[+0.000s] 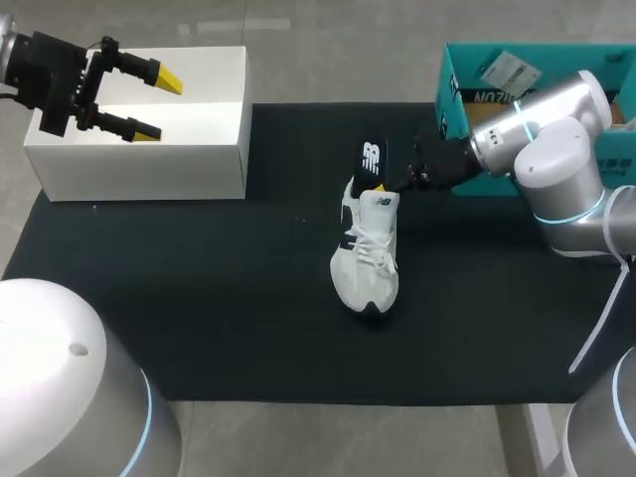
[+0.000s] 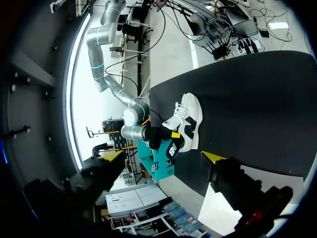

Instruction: Take the shoe out of the shoebox, open the shoe tongue, remove and reinsert the insole, then place the shoe into the shoebox

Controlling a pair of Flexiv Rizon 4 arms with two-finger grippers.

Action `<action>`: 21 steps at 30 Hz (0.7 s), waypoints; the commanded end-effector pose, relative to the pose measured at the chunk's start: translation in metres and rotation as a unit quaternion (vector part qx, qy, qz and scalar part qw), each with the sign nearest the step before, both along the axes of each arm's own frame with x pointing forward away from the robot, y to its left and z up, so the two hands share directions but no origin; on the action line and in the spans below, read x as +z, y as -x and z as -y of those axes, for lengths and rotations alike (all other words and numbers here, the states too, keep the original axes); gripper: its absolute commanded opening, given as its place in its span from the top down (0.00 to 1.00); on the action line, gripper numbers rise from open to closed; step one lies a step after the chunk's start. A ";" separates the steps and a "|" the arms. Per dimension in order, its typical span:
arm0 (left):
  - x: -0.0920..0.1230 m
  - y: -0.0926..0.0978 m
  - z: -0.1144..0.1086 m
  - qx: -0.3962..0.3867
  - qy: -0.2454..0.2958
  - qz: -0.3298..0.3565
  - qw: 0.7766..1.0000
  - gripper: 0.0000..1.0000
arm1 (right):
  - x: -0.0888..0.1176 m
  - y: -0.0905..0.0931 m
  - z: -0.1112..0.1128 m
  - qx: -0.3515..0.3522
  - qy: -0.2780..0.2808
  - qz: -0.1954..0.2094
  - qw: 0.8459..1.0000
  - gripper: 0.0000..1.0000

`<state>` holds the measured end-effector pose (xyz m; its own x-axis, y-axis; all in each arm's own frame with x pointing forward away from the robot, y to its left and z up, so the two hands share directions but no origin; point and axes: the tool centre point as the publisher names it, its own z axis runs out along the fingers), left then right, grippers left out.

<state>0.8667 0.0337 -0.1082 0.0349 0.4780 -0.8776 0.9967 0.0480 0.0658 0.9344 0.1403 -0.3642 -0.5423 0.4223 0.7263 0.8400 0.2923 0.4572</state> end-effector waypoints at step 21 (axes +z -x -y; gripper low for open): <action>0.001 0.000 0.000 -0.001 -0.002 0.000 1.000 0.00 | 0.007 -0.017 0.004 0.003 -0.001 0.009 1.000 1.00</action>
<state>0.8667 0.0337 -0.1082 0.0349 0.4780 -0.8776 0.9967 0.0480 0.0658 0.9609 0.1357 -0.3537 -0.5627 0.4118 0.7168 0.8262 0.3082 0.4716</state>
